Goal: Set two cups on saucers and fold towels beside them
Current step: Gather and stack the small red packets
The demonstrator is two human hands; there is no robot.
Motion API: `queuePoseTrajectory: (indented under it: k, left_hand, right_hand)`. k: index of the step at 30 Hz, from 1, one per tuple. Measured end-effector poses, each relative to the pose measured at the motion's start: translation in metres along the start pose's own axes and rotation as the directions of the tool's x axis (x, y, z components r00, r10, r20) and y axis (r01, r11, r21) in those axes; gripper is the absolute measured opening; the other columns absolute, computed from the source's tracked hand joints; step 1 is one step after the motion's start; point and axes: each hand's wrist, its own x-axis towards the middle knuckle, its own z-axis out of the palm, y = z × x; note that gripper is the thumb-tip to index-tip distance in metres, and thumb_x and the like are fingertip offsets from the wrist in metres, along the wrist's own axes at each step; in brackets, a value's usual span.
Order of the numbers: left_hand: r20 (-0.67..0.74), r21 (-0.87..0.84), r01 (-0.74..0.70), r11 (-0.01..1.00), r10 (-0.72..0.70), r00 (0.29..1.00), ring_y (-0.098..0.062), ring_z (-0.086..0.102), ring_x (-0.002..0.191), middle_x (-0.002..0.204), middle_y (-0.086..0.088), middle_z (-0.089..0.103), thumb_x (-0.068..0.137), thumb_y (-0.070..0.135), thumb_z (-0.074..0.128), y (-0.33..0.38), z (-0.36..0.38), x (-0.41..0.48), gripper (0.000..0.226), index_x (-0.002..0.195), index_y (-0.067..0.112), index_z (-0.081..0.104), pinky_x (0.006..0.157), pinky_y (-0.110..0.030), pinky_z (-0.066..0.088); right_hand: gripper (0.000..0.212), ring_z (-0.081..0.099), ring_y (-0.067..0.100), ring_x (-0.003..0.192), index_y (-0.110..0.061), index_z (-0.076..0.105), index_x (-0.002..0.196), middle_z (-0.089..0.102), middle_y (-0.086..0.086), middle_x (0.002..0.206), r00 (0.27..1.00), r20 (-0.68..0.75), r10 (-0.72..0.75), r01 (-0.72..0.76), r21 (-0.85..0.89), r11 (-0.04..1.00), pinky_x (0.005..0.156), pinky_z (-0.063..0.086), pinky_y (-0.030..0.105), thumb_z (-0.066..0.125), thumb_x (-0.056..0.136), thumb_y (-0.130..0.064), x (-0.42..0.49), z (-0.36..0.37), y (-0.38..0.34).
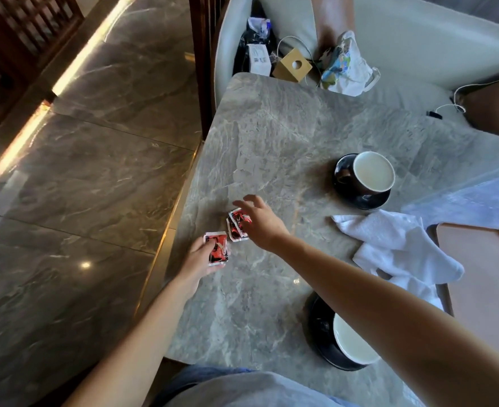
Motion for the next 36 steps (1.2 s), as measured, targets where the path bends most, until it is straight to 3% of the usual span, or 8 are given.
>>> queuePoseTrajectory:
  k: [4, 10, 16, 19, 21, 23, 31, 36]
  left_hand:
    - [-0.010, -0.046, 0.048, 0.998, -0.049, 0.999, -0.028, 0.067, 0.095, 0.111, -0.016, 0.066, 0.096, 0.020, 0.044, -0.001, -0.003, 0.005, 0.026, 0.120, 0.014, 0.054, 0.077, -0.042, 0.056]
    - [-0.045, -0.064, 0.026, 0.998, -0.029, 0.999, -0.020, 0.071, 0.075, 0.095, -0.014, 0.071, 0.096, 0.017, 0.042, -0.001, 0.001, 0.007, 0.021, 0.109, 0.013, 0.058, 0.069, -0.036, 0.057]
    - [0.001, -0.101, 0.039, 0.994, -0.039, 0.999, -0.015, 0.069, 0.062, 0.081, -0.008, 0.070, 0.097, 0.015, 0.036, 0.005, 0.004, 0.006, 0.023, 0.093, 0.019, 0.059, 0.055, -0.028, 0.056]
    - [0.024, -0.140, 0.077, 0.987, -0.075, 0.997, -0.012, 0.068, 0.057, 0.068, -0.001, 0.072, 0.097, 0.018, 0.033, 0.005, 0.008, 0.005, 0.027, 0.090, 0.018, 0.060, 0.052, -0.025, 0.055]
    - [0.049, -0.172, 0.116, 0.978, -0.109, 0.993, -0.009, 0.067, 0.052, 0.060, 0.003, 0.072, 0.096, 0.023, 0.032, 0.004, 0.011, 0.003, 0.031, 0.087, 0.016, 0.061, 0.049, -0.022, 0.053]
    - [0.067, -0.194, 0.124, 0.973, -0.113, 0.991, -0.008, 0.067, 0.051, 0.059, 0.003, 0.072, 0.096, 0.025, 0.033, 0.004, 0.014, 0.000, 0.031, 0.087, 0.016, 0.061, 0.048, -0.021, 0.052]
    - [0.076, -0.182, 0.112, 0.977, -0.099, 0.992, -0.018, 0.058, 0.072, 0.084, -0.008, 0.063, 0.096, 0.042, 0.035, 0.011, 0.022, -0.012, 0.036, 0.088, 0.017, 0.059, 0.050, -0.023, 0.054]
    - [0.136, -0.137, 0.048, 0.989, -0.029, 0.990, -0.023, 0.062, 0.090, 0.104, -0.012, 0.064, 0.094, 0.028, 0.047, 0.014, 0.016, -0.020, 0.020, 0.108, 0.018, 0.056, 0.079, -0.035, 0.051]
  right_hand:
    - [0.057, 0.033, 0.024, 0.128, -0.035, 0.041, 0.136, 0.033, -0.004, 0.146, 0.999, 0.016, -0.029, 0.030, -0.114, 0.993, 0.089, 0.052, 0.048, 0.052, 0.087, -0.008, 0.013, 0.007, 0.005]
    - [0.048, 0.040, 0.028, 0.119, -0.024, 0.056, 0.122, 0.045, 0.004, 0.129, 0.998, -0.054, -0.016, 0.017, 0.017, 1.000, 0.093, 0.047, 0.042, 0.061, 0.079, -0.004, 0.014, 0.010, 0.023]
    - [0.028, 0.059, 0.028, 0.094, -0.009, 0.068, 0.103, 0.063, 0.016, 0.106, 0.959, -0.165, 0.230, -0.183, 0.258, 0.949, 0.075, 0.041, 0.026, 0.053, 0.082, 0.000, 0.010, -0.004, 0.037]
    - [0.022, 0.062, 0.014, 0.066, -0.003, 0.066, 0.102, 0.065, 0.015, 0.083, 0.946, -0.011, 0.324, -0.254, 0.594, 0.763, 0.065, 0.052, 0.030, 0.051, 0.088, 0.005, 0.004, -0.021, 0.041]
    - [0.018, 0.058, 0.001, 0.055, -0.005, 0.063, 0.101, 0.059, 0.006, 0.075, 0.953, 0.144, 0.267, -0.279, 0.762, 0.585, 0.060, 0.053, 0.017, 0.052, 0.090, 0.004, -0.003, -0.031, 0.041]
    - [0.017, 0.058, -0.003, 0.056, -0.014, 0.063, 0.093, 0.060, 0.000, 0.075, 0.956, 0.239, 0.168, -0.292, 0.798, 0.527, 0.063, 0.052, 0.013, 0.054, 0.091, 0.000, -0.010, -0.036, 0.038]
    - [0.023, 0.055, 0.006, 0.059, -0.014, 0.059, 0.078, 0.057, 0.006, 0.071, 0.961, 0.276, -0.014, -0.188, 0.691, 0.698, 0.060, 0.051, 0.017, 0.061, 0.084, 0.008, -0.017, -0.015, 0.003]
    - [0.024, 0.056, 0.001, 0.051, -0.012, 0.062, 0.076, 0.058, 0.004, 0.065, 0.975, 0.221, -0.018, -0.124, 0.614, 0.779, 0.053, 0.050, 0.015, 0.062, 0.080, 0.012, -0.015, 0.001, -0.009]
